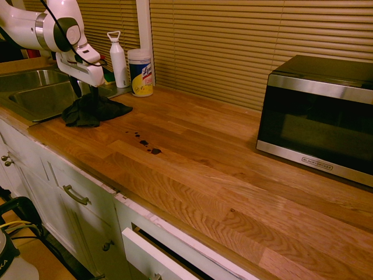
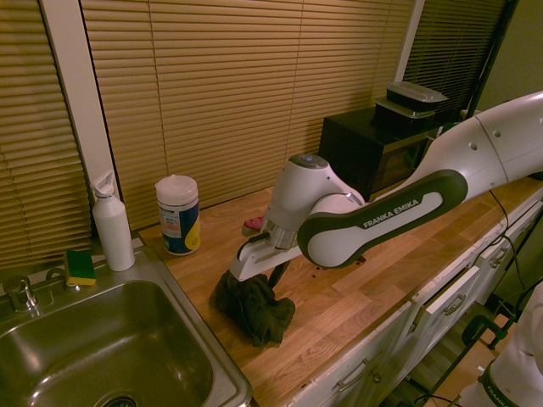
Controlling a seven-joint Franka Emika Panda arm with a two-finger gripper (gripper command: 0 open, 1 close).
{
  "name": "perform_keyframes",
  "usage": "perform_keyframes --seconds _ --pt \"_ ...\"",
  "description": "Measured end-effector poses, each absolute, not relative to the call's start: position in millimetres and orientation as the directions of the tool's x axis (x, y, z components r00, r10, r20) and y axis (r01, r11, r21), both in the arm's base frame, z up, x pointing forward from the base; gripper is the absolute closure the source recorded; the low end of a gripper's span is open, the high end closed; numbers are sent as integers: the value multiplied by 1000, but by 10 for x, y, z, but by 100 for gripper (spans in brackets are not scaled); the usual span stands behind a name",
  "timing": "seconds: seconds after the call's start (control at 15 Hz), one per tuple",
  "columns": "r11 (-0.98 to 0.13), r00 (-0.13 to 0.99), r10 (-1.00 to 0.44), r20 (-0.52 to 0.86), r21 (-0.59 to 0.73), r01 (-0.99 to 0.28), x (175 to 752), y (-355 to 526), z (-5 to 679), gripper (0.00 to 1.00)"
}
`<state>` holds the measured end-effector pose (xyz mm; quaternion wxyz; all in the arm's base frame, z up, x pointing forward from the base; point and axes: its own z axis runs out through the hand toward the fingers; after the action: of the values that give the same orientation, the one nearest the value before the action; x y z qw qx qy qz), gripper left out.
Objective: Clear the spill
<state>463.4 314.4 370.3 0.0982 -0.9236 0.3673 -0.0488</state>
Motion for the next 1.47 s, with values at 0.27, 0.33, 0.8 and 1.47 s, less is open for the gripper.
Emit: perform_keyframes --seconds 0.27,0.33,0.8,1.47 --pt "-713 722 -691 24 -184 -677 4712 3260 3521 100" --pt "-714 722 -691 23 -176 -678 4720 3268 3478 100" --pt "-718 721 -692 27 -136 -683 4763 3237 3439 100" --pt "-702 703 -710 28 -94 -706 4966 3035 3433 100"
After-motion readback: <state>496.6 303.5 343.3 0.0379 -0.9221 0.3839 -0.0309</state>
